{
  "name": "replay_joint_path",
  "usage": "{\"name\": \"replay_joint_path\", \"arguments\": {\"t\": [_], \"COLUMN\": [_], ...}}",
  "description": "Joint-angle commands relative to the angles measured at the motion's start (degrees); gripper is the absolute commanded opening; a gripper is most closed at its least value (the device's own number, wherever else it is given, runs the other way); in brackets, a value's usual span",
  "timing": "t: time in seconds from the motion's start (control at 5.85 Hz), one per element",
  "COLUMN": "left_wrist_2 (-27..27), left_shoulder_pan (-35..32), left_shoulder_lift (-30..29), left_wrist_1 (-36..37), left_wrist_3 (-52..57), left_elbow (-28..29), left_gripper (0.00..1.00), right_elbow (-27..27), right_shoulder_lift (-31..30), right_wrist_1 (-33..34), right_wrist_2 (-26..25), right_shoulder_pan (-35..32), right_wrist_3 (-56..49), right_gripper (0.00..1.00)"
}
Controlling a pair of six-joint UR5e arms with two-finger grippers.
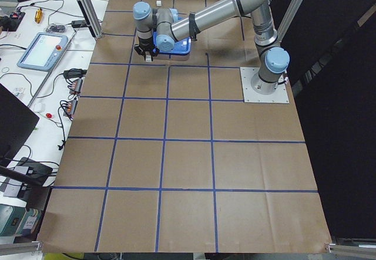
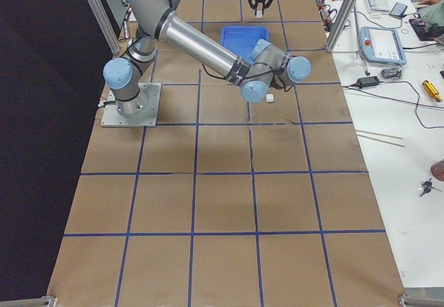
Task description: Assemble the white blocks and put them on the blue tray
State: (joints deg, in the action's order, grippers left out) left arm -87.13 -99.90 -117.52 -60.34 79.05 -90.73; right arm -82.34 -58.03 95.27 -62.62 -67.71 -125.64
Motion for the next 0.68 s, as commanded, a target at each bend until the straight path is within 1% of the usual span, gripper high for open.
{"name": "replay_joint_path", "arguments": {"t": [0.0,0.17,0.34,0.51], "left_wrist_2": [3.1,2.9,2.9,2.8], "left_shoulder_pan": [-5.2,-7.1,-8.1,-8.7], "left_shoulder_lift": [-1.9,-3.6,-3.9,-3.9], "left_wrist_1": [0.6,0.7,0.8,1.4], "left_wrist_3": [-4.1,-5.3,-6.4,-6.5], "left_elbow": [-1.1,-1.3,-2.0,-3.3], "left_gripper": [0.0,0.0,0.0,0.0], "right_elbow": [-0.1,-0.1,-0.6,-2.3], "right_shoulder_lift": [4.0,5.6,6.3,6.6], "right_wrist_1": [3.6,5.0,5.1,6.3], "right_wrist_2": [4.5,4.5,4.6,4.8], "right_shoulder_pan": [0.0,0.0,0.0,-0.1], "right_wrist_3": [0.8,1.2,1.7,1.8], "right_gripper": [1.0,1.0,1.0,1.0]}}
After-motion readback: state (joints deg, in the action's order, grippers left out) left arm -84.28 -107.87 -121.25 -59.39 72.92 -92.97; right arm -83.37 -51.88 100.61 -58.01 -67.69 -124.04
